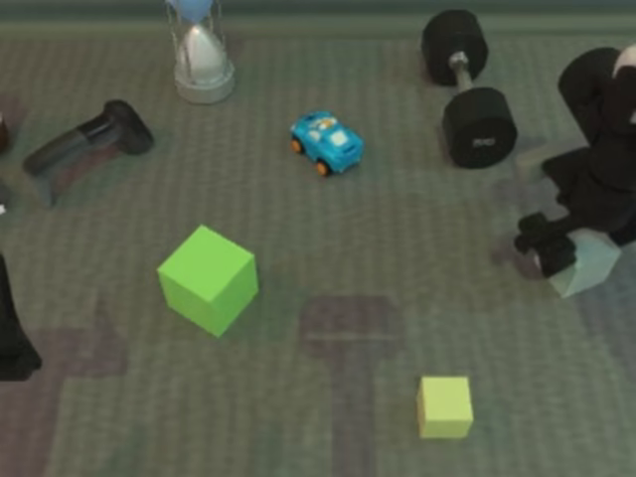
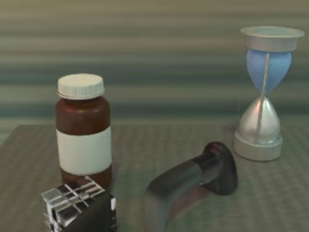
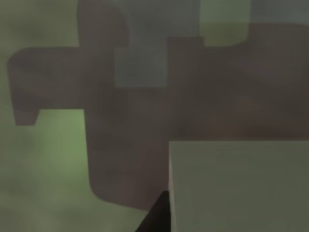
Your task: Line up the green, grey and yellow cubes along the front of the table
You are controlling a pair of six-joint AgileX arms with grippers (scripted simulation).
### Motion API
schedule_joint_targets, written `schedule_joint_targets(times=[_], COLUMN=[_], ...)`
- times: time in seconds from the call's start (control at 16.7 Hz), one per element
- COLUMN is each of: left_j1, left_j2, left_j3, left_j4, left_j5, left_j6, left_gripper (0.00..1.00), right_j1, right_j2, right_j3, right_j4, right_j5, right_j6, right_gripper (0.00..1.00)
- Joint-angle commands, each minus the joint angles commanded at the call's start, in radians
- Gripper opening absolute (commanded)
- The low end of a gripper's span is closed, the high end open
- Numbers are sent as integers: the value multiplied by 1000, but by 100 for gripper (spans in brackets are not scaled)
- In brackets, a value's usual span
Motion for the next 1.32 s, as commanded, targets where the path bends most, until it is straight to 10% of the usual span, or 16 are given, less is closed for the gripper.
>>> schedule_joint_targets(times=[1.32], left_j1=[0], left_j2=[0], left_j3=[0], left_j4=[0], left_j5=[0], left_j6=[0], left_gripper=[100], right_j1=[124], right_j2=[-108], right_j3=[164], right_j4=[-265], right_j5=[-2], right_j6=[165], right_gripper=[0])
